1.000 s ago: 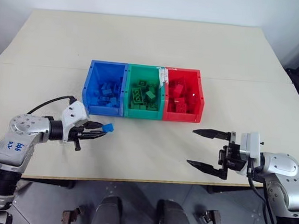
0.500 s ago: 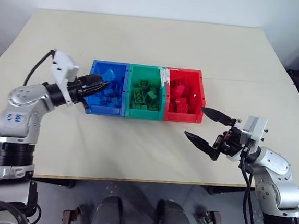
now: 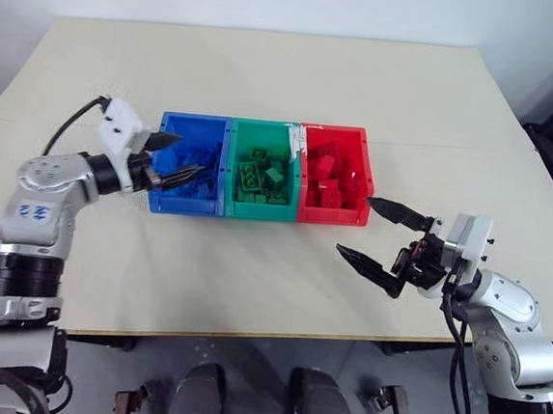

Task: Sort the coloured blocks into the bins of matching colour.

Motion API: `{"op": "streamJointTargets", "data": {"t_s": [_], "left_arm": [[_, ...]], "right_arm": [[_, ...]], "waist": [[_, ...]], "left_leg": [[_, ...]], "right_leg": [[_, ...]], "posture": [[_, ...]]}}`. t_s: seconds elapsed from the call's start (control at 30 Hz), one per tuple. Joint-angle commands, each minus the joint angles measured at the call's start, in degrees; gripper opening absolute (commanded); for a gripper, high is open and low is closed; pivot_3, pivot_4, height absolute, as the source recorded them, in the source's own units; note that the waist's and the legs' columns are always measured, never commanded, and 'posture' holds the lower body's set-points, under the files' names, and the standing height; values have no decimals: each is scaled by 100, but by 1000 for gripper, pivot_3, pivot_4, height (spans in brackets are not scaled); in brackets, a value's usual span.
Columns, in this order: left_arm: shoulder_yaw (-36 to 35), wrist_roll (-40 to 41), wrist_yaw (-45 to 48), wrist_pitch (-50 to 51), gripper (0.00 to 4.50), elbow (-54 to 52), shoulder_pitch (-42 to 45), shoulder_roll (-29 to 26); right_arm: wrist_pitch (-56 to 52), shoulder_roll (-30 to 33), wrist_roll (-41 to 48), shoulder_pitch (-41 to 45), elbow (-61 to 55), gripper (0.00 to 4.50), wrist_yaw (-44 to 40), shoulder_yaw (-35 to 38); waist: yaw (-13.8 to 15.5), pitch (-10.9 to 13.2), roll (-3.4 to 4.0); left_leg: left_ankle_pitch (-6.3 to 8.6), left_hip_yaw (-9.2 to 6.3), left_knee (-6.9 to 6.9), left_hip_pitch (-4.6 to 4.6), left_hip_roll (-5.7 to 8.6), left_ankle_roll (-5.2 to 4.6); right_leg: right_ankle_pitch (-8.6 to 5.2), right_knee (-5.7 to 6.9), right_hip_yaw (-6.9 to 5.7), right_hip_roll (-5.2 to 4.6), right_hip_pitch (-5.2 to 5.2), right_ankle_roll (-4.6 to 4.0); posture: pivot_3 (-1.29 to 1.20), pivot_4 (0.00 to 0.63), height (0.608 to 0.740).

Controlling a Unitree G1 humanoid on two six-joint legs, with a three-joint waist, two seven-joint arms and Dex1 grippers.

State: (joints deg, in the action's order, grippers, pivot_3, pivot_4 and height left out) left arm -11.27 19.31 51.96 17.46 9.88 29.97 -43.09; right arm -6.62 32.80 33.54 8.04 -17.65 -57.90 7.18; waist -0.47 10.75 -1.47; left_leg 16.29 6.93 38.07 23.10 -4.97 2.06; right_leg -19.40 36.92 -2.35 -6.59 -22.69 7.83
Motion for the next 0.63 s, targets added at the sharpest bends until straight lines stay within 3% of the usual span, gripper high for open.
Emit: {"op": "streamJointTargets", "data": {"t_s": [0.03, 0.23, 0.4, 0.63], "left_arm": [[-470, 255, 432, -521, 3847, -306, -460, -237], [-992, 317, 806, -1028, 3847, -769, -1745, -504], [-1324, 313, 664, -1354, 3847, -1108, -2607, -372], [-1411, 312, 385, -1529, 3847, -1258, -3080, -148]], "right_arm": [[113, 142, 136, 128, 135, 4500, -366, 92], [212, 378, 79, 286, 668, 4500, -1162, 17], [376, 427, -41, 439, 1176, 4500, -1573, -20], [653, 388, -220, 558, 1679, 4500, -1828, -16]], "waist": [[26, 0, 0], [41, 0, -1], [27, 0, 0], [34, 0, 0]], "left_leg": [[0, -1, 0, 0, 0, 0], [2, 1, 5, 2, 1, -3], [3, 1, 4, 0, -1, -4], [5, 0, 4, 0, -1, -8]], "right_leg": [[0, -1, 0, -1, 0, 0], [0, -4, 0, -6, 2, 0], [0, -3, 0, -5, 2, -1], [0, -3, 0, -6, 2, -1]], "posture": [[0, 150, 740], [0, 150, 740], [0, 150, 740], [0, 150, 740]]}}
